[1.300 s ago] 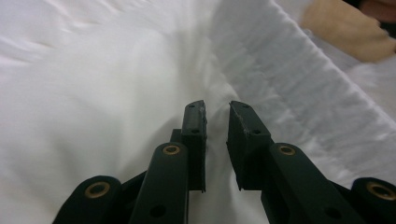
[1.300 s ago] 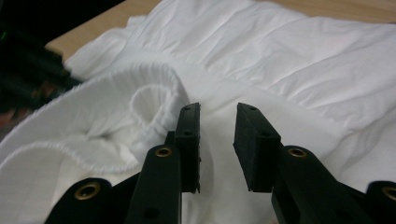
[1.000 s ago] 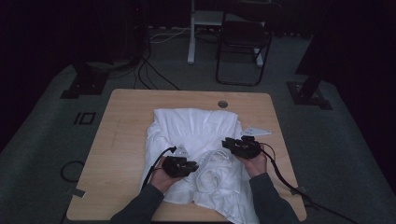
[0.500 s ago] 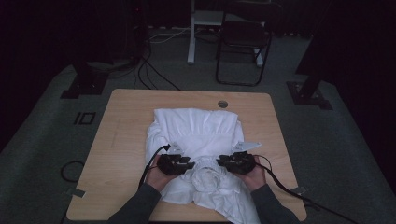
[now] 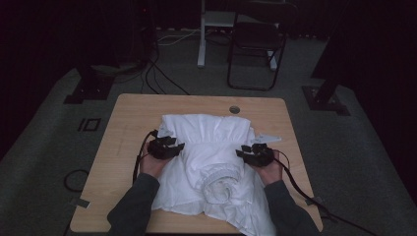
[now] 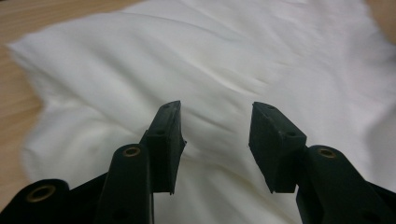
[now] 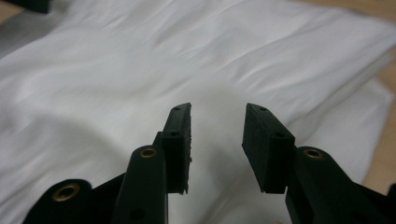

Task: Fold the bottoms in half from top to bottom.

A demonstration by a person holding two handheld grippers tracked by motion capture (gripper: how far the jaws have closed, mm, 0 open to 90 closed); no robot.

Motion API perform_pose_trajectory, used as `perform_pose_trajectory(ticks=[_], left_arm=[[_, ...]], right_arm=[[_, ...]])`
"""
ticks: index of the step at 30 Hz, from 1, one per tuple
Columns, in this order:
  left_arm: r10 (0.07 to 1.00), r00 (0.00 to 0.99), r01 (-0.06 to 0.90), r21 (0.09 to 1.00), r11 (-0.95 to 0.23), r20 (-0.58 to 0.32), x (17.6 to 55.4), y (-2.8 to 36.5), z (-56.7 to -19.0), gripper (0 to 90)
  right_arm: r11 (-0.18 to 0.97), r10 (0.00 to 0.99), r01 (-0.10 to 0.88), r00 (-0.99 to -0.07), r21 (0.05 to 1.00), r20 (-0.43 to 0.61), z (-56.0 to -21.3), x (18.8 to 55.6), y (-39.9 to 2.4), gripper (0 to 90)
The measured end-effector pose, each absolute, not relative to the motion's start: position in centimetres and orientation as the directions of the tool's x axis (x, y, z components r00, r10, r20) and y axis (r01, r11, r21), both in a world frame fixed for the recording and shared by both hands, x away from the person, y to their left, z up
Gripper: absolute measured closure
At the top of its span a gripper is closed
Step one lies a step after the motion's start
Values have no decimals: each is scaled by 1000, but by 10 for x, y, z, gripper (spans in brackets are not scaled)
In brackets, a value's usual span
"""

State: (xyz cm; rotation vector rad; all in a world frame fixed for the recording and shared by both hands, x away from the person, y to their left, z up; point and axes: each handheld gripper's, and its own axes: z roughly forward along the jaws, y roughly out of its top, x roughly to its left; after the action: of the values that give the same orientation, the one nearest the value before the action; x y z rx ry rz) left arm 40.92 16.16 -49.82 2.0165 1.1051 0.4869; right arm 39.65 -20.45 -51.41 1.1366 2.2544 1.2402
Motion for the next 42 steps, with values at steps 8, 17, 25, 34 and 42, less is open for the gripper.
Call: perform_pose_trajectory(ticks=[8,17,25,34,42], left_arm=[[863,503,609,726,-321,-40,448,157,-531,588],[852,524,589,732,-342,-23,423,163,-551,657],[840,542,575,741,-346,-28,396,169,-536,560],[934,342,609,782,-134,-105,454,200,-502,304],[957,264,738,664,-119,-121,490,200,-535,252]], right_arm=[[264,838,549,-538,793,94,-522,458,-187,586],[298,860,621,-504,725,77,-554,452,-186,754],[317,833,645,-540,695,121,-548,425,-200,690],[163,891,580,-434,798,134,-511,460,-221,346],[139,920,687,-355,714,163,-536,504,-217,257]])
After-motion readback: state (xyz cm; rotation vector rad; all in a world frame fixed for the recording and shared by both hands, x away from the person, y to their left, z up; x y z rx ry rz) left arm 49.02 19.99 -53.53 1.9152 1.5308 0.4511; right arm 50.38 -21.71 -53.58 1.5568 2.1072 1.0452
